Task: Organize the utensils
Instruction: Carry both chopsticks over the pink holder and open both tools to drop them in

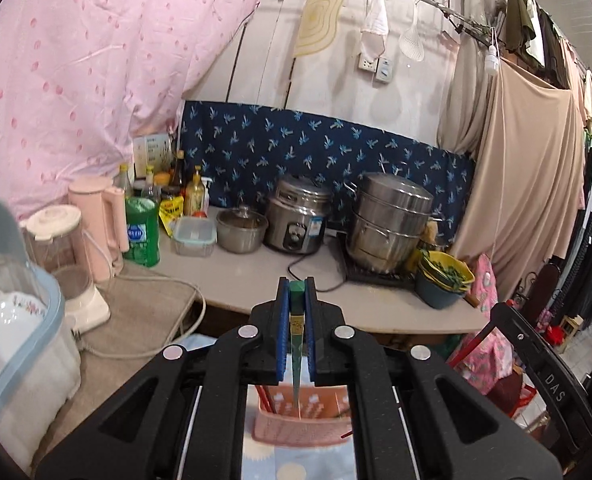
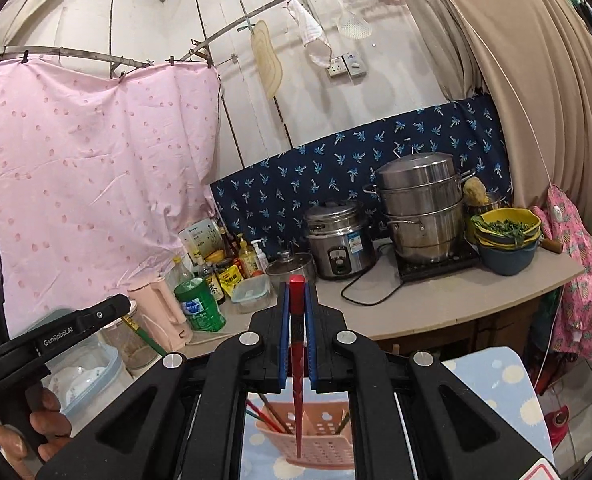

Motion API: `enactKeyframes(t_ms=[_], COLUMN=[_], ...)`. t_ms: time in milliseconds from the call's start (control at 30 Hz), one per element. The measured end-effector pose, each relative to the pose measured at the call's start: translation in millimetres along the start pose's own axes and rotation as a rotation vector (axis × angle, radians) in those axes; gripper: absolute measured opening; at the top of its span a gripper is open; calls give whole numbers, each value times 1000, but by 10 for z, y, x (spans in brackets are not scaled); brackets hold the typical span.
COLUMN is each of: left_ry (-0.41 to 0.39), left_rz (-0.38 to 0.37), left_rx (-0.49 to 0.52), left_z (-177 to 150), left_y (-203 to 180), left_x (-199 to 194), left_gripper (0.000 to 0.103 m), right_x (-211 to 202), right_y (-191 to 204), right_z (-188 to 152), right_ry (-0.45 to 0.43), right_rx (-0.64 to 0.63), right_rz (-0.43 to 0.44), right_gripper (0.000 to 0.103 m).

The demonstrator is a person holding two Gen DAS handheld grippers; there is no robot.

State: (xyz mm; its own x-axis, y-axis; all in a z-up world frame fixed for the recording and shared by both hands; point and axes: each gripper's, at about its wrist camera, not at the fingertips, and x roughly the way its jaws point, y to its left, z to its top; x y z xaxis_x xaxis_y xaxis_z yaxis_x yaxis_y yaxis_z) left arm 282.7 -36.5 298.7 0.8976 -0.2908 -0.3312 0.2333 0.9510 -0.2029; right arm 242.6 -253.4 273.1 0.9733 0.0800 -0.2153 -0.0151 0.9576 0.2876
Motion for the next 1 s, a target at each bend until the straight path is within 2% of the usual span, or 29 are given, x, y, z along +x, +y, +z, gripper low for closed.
enactKeyframes(t_ms=[167, 333, 533, 700, 767, 833, 867, 900, 933, 1000], left_ry=[6, 55, 120, 156, 154, 146, 138, 130, 126, 114], left_rz=[37, 54, 57, 45, 48, 59, 67, 76, 82, 86], left_rx=[14, 3, -18, -23, -21, -19, -19, -18, -18, -13], left_z=[25, -127, -394, -537, -548, -549, -546, -544, -547, -564], left_y=[-34, 64, 189, 215, 220, 218, 218, 220, 220, 224], left_x=[385, 729, 1020, 1075, 1049, 976, 930, 865, 823, 689], left_gripper=[7, 7, 7, 8, 19, 44, 50, 61, 68, 69], right_x=[427, 789, 1001, 1006, 934, 828, 768, 704, 623, 471], right_y=[-74, -236, -405, -440, -429, -412, -403, -393, -380, -358], right_z=[-36, -300, -646, -715, -680, -621, -591, -563, -534, -494], right_ry=[30, 106, 190, 208, 191, 170, 157, 145, 133, 115], right_rx=[-6, 3, 20, 22, 27, 28, 29, 31, 35, 39], right_rz=[-26, -47, -65, -72, -65, -59, -55, -50, -43, -28], right_gripper=[7, 7, 7, 8, 11, 18, 21, 25, 28, 31])
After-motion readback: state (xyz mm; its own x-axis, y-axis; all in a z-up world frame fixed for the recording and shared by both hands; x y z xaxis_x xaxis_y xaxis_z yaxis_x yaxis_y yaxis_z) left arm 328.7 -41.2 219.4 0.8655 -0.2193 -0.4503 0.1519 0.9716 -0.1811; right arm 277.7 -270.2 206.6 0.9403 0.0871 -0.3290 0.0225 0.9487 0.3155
